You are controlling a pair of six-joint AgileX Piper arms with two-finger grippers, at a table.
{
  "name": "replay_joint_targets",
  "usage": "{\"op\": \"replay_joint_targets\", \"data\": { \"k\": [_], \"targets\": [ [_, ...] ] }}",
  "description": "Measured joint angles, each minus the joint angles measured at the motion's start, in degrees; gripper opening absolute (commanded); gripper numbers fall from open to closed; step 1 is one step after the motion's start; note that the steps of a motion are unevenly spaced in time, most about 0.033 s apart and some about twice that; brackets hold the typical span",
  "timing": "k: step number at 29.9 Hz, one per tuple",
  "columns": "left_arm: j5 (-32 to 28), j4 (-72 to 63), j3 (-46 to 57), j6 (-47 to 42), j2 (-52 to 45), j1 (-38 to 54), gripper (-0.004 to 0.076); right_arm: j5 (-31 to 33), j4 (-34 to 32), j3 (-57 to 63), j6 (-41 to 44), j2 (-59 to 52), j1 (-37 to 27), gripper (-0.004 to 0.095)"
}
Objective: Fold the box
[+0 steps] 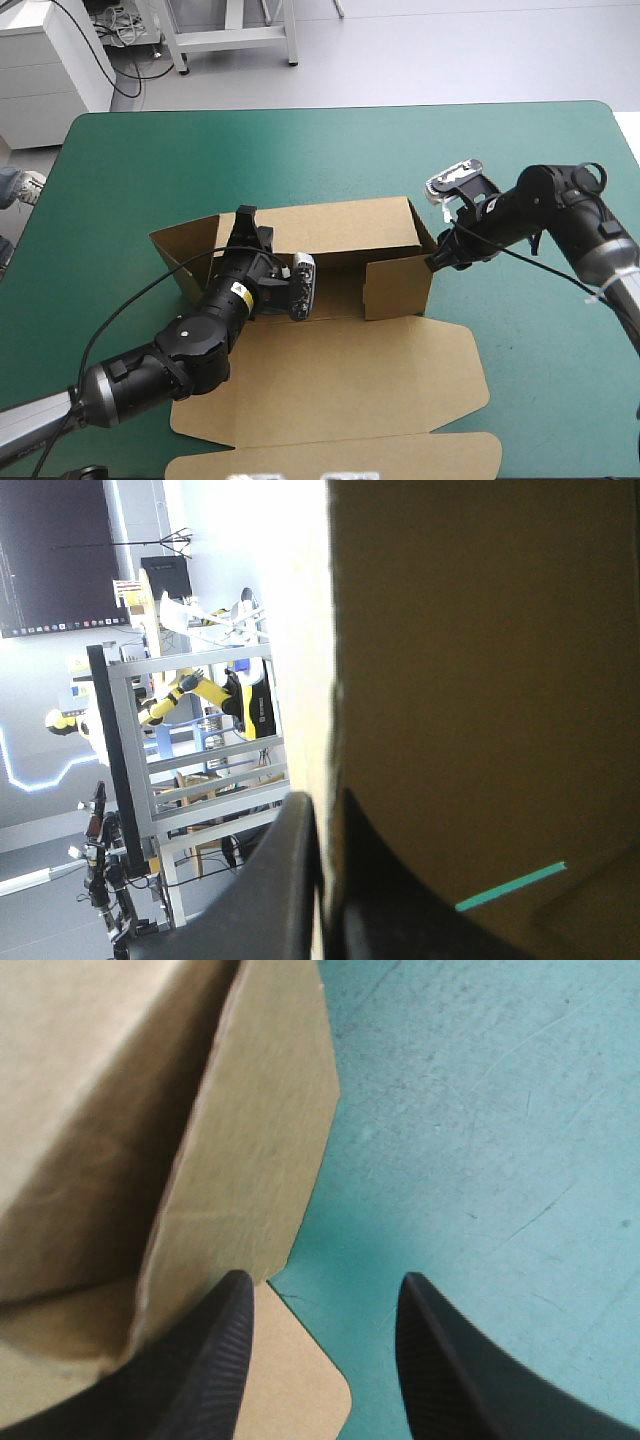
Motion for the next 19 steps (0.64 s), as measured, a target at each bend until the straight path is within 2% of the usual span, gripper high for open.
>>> {"op": "replay_joint_targets", "data": {
  "k": [4,10,15,19],
  "targets": [
    [0.0,0.0,0.0,0.0,0.0,0.0,-0.0008,-3.4,2.8,5.8,-4.9,-5.3,0.0,0.0415],
    [0.0,0.0,0.0,0.0,0.0,0.0,-0.0008,-9.4,10.6,12.9,-13.2,-10.5,0.0,0.0415],
    [0.0,0.0,0.0,0.0,0.0,0.0,-0.0008,-12.3,14.9,15.7,-15.5,-10.6,0.1,0.0416],
    [0.0,0.0,0.0,0.0,0.0,0.0,-0.0008,-15.5,15.1,18.7,-15.2,-10.6,2.1,0.0415]
  ]
}}
